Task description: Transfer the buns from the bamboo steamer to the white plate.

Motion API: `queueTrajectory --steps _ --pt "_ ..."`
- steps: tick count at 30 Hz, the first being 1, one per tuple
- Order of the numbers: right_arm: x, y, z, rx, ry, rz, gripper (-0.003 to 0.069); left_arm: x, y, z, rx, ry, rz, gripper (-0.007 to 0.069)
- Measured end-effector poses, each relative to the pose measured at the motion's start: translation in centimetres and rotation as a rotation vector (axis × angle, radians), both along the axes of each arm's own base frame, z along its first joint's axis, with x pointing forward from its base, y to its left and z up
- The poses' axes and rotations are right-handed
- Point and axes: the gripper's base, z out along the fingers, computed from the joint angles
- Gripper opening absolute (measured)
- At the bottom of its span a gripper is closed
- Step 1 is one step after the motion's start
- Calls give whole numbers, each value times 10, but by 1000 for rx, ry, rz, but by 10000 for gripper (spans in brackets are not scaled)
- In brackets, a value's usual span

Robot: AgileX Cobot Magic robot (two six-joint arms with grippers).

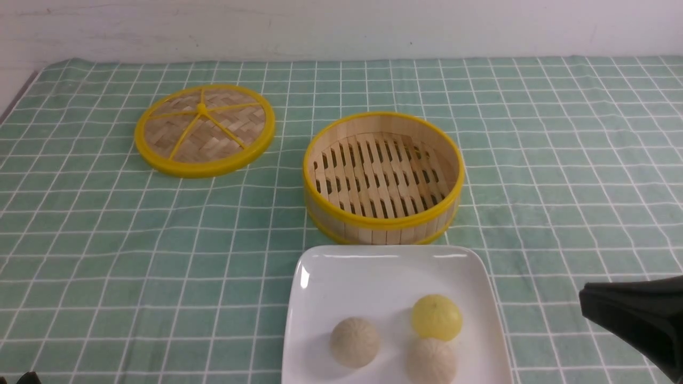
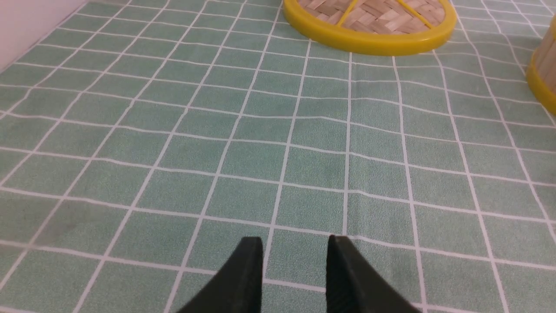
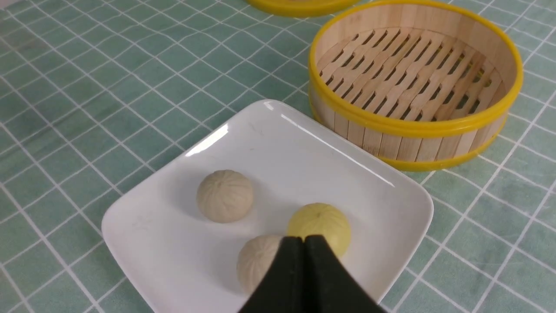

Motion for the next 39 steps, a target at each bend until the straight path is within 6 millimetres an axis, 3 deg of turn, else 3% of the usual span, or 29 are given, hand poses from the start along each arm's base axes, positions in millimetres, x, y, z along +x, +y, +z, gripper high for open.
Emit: queueTrajectory --steps 6,10,16,23,39 --pt "-8 -16 -9 15 -33 -42 1 0 0 0 0 0 0 240" --pt "-15 -43 -29 27 -63 -205 3 0 0 0 0 0 0 240" --pt "-37 -79 -82 57 -138 -526 8 0 0 0 0 0 0 240" --pt "-42 -90 -127 32 -114 -712 14 0 0 0 0 1 0 240" --pt "-41 -92 -126 39 -132 -758 36 0 0 0 0 1 0 240"
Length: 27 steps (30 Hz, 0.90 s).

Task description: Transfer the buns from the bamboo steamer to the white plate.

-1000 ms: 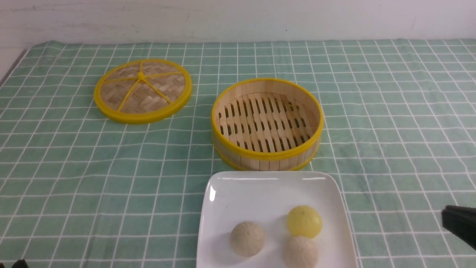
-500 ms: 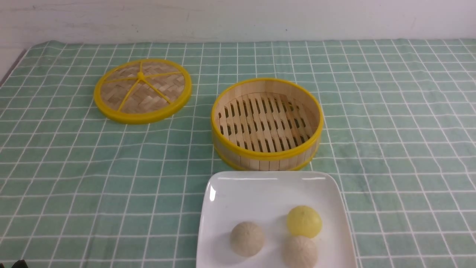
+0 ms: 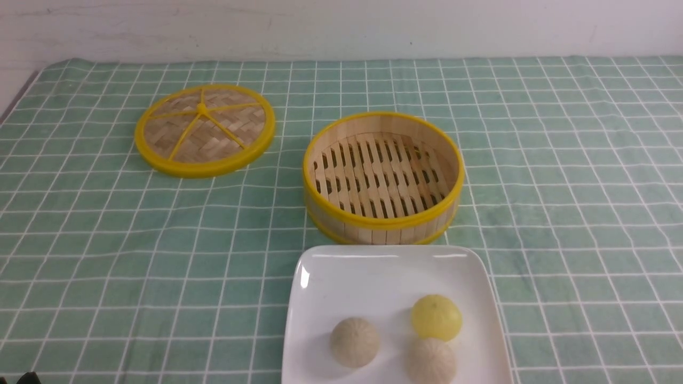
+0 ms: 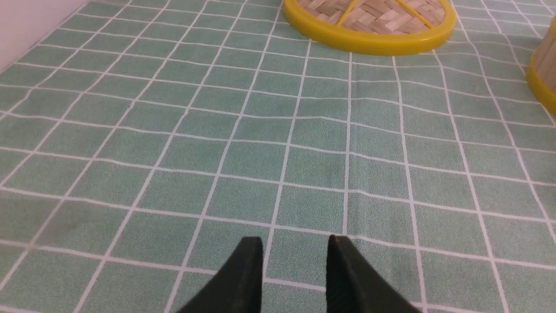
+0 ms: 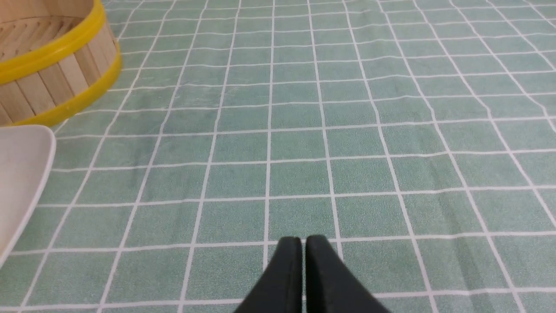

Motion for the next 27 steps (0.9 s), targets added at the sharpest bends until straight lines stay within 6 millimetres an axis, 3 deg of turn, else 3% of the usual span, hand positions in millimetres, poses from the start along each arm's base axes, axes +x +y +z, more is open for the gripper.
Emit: queueTrajectory --steps 27 --pt "0 0 0 -1 0 0 80 0 0 0 0 0 0 240"
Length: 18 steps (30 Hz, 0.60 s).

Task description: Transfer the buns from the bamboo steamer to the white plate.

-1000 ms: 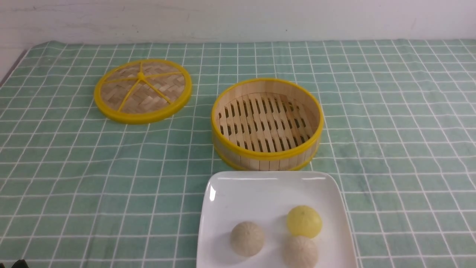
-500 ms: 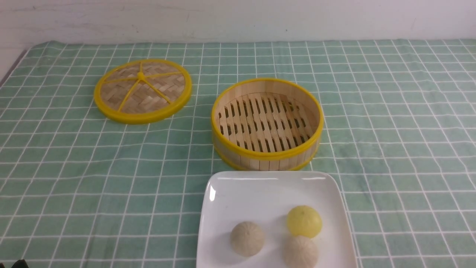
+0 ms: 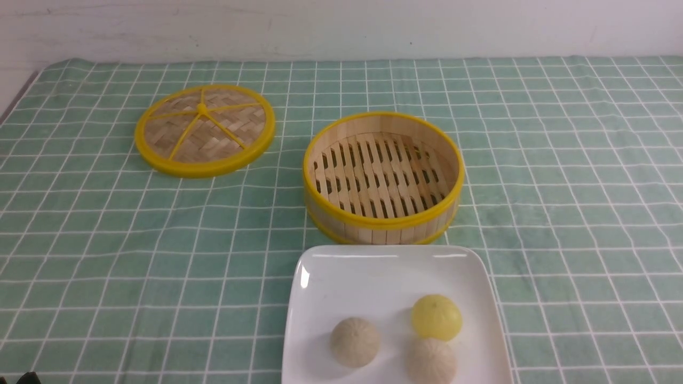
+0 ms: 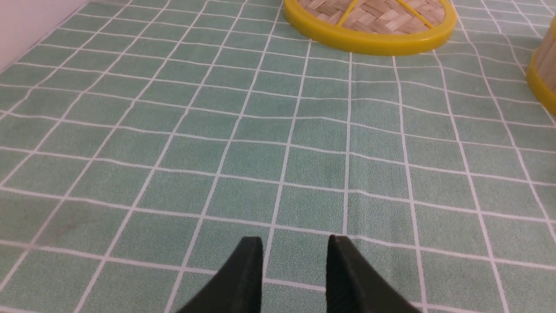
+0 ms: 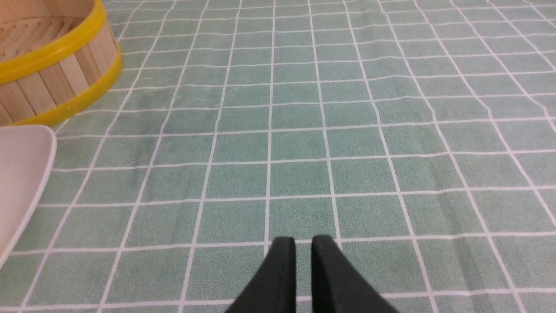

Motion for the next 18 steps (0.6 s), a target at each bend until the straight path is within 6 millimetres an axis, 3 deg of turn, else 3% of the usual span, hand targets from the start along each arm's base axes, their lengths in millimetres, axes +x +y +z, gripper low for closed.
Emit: queueTrajectory --steps 18 --pt "0 0 0 1 0 0 104 0 0 0 0 0 0 240"
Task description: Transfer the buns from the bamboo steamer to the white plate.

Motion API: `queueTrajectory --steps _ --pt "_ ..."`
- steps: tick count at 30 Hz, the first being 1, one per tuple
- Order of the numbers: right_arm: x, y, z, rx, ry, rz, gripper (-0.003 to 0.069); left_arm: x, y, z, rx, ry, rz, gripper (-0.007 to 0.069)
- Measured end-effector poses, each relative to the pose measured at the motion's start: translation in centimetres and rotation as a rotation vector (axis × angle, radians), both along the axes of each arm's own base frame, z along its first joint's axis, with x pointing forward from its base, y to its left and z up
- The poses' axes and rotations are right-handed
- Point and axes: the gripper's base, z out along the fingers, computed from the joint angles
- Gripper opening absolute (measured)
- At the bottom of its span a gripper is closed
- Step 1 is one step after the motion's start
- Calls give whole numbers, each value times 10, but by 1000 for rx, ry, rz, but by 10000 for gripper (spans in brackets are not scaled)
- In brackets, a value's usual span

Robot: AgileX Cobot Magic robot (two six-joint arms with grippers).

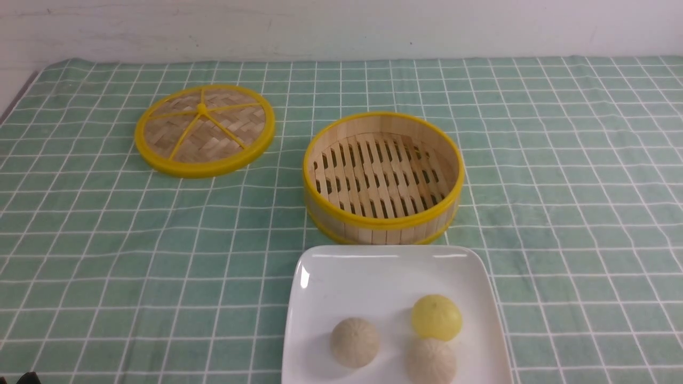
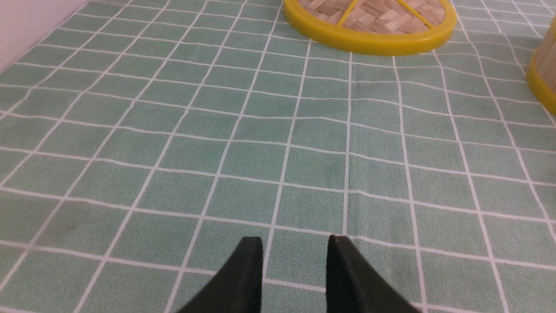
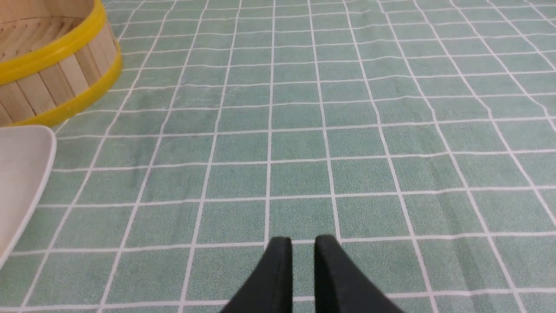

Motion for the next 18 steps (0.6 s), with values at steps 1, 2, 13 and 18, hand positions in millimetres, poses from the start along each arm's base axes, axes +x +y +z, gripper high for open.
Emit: queueTrajectory --steps 1,2,13,18 --pt "0 0 0 0 0 0 105 0 0 0 0 0 0 240" --pt "0 0 0 0 0 0 108 0 0 0 0 0 0 240" --pt "0 0 0 0 0 0 122 0 0 0 0 0 0 240" --pt "0 0 0 0 0 0 127 0 0 0 0 0 0 240"
